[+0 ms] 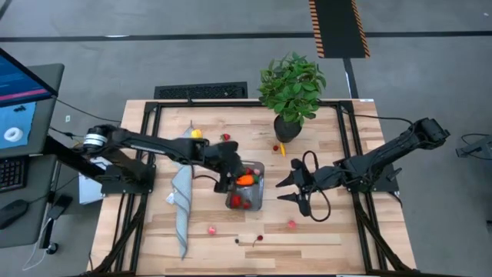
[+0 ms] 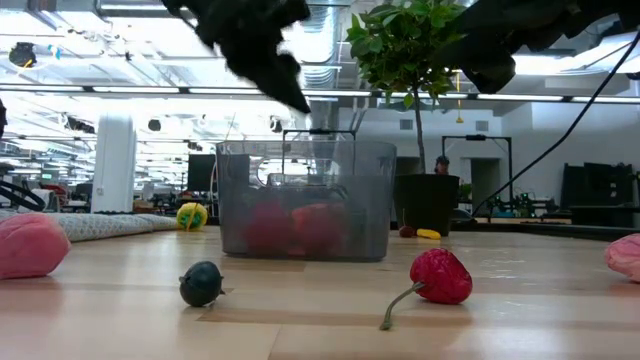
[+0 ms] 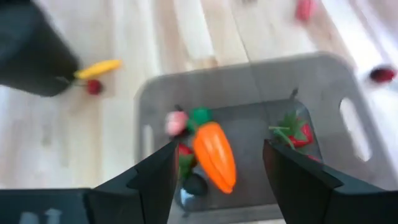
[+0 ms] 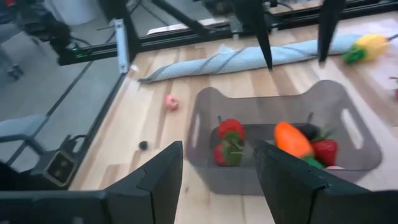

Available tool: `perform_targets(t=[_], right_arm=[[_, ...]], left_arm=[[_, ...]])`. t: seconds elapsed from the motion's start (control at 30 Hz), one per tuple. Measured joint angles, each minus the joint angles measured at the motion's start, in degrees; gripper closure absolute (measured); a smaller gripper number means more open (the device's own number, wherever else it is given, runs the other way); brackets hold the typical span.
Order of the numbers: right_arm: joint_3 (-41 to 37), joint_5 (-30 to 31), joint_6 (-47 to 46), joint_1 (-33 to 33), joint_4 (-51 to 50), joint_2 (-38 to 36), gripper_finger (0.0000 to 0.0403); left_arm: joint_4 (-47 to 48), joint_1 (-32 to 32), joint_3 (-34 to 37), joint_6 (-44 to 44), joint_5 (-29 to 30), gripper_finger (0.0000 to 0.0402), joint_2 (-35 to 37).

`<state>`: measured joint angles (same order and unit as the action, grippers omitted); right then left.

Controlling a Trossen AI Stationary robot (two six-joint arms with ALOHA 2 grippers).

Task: Pick and placing Produce into tupperware
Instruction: Put the right peach into the bin

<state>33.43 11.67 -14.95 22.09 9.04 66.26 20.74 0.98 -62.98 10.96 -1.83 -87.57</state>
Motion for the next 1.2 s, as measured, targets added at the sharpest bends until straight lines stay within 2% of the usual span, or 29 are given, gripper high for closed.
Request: perform_targets(t=[0.23, 0.43, 0.6, 0.8, 0.9, 1.07, 1.2], right_arm=[[0.0, 0.5, 2.1, 0.5, -2.0, -4.4, 0.0182], [0.0, 0.5, 7.6, 3.4, -4.8, -15.0, 0.0182], [0.0, 0.5, 9.0, 7.0, -8.5, -22.8, 0.0182], [0.0, 1.2, 9.5, 11.3, -13.5, -29.0, 0.0182], [-1.5, 4.7, 11.4, 14.7, -12.6, -31.4, 0.0182], [-6.9, 16.4, 11.5, 18.3, -11.6, -37.1, 0.0182], [-12.4, 16.6, 8.5, 18.9, -8.7, -40.2, 0.0182]], left_arm=[[0.7, 0.2, 0.5, -4.0, -0.7, 0.0186, 12.8], [0.8, 2.7, 2.8, -6.2, -0.4, 0.019, 22.8], [0.1, 6.8, 6.7, -8.4, 3.0, 0.019, 30.1], [-3.9, 14.8, 12.4, -8.7, 7.8, 0.019, 36.1], [-9.0, 19.0, 16.9, -7.2, 10.8, 0.019, 39.2], [-18.3, 23.0, 26.3, -6.3, 13.8, 0.019, 45.7], [-25.4, 24.5, 33.6, -6.3, 15.5, 0.019, 50.8]])
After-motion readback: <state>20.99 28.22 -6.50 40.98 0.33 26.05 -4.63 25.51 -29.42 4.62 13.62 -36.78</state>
